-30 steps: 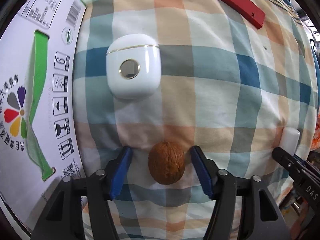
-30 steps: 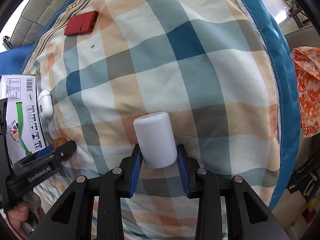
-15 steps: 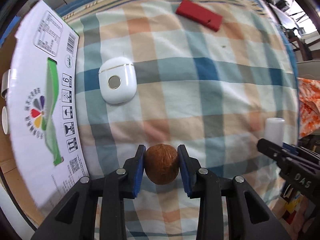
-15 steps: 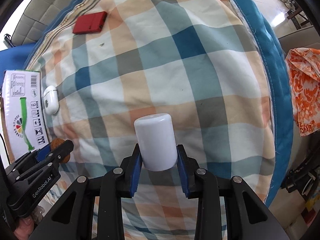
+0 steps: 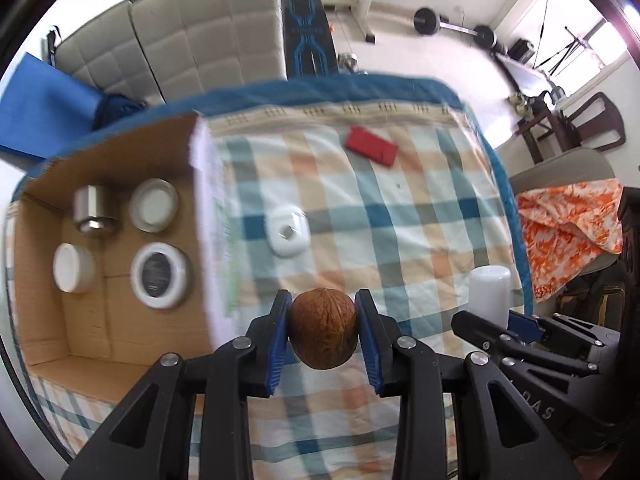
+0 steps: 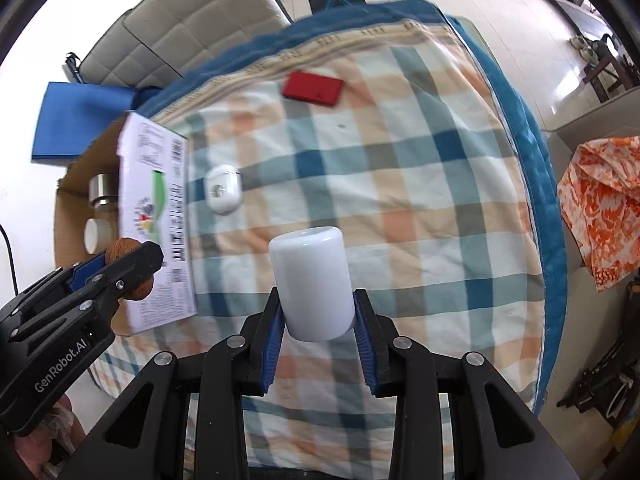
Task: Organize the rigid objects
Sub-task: 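Lift and carry the walnut and white cylinder over the box with both tools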
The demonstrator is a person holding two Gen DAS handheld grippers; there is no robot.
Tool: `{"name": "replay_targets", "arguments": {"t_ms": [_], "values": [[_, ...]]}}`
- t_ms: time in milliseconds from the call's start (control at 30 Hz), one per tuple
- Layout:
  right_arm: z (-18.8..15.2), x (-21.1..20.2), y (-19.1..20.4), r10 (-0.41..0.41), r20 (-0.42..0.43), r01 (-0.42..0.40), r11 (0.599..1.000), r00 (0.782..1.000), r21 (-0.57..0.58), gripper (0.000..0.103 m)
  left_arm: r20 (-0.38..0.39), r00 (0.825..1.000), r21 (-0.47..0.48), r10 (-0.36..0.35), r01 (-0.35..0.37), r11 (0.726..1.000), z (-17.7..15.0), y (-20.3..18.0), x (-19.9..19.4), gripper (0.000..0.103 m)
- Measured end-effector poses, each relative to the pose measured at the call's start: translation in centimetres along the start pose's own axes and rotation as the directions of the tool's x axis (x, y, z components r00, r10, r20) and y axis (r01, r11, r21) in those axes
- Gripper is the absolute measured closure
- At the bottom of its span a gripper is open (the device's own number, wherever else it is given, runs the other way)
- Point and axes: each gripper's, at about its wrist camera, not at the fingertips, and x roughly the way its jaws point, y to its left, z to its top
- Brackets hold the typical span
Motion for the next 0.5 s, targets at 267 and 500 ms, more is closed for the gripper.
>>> {"name": "replay_targets", "arguments": {"t_ms": [267,500], "values": [[-1.4,-1.1,8.8,0.011,0.045,-0.009,0.998,0.999,-0.056,0.068,0.064,0.997,-0.046,0.033,-0.030,0.998,-1.9,7.8,-2.6,0.073],[-2.9,0.2,15.4,0.033,0.031,-0.030,0.993,0.999,-0.116,0.068,0.077,0.995,-0.108,0.059,-0.050,0.993,-3.9,14.3,-4.9,0.073]]}}
